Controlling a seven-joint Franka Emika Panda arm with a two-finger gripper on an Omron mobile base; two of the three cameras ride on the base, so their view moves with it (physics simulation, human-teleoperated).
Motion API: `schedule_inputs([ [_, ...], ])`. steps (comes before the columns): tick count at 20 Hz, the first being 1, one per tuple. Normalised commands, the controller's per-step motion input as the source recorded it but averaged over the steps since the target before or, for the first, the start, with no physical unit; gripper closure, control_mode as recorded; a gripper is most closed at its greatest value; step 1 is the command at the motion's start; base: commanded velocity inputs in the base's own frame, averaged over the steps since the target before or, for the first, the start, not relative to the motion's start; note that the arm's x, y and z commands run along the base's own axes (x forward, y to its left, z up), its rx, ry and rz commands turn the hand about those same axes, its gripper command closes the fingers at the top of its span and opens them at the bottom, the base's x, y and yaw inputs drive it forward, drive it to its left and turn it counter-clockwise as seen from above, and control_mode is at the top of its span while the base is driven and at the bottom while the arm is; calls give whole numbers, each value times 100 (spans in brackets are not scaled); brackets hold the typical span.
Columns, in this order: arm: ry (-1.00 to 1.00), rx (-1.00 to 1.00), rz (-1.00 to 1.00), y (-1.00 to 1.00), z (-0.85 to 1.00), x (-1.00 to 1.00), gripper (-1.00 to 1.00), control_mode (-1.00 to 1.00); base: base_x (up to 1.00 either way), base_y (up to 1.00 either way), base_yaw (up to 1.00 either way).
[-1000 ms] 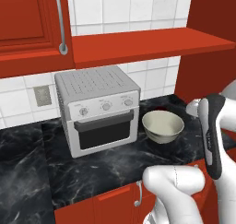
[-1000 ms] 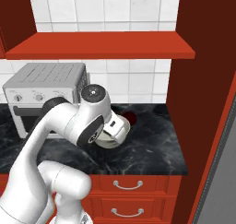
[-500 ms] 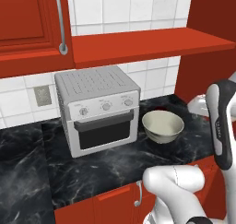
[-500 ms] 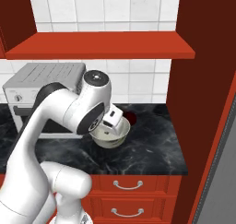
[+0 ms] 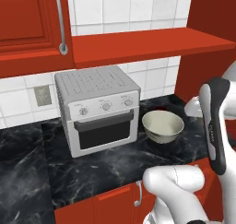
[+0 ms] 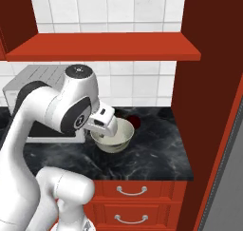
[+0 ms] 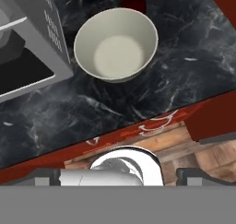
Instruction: Clear the mugs and bowl far away from the sink.
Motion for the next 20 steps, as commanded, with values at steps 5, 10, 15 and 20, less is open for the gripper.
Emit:
schedule_inputs([
  [5, 0, -8, 6, 38, 1, -11, -100, -100, 0, 0, 0],
  [10, 0, -11, 4, 56, 0, -10, -100, -100, 0, 0, 0],
  [15, 0, -5, 0, 6, 0, -5, -100, 100, -35, -8, -4],
  [20, 0, 0, 0, 0, 0, 0, -100, 100, -65, -88, -2],
])
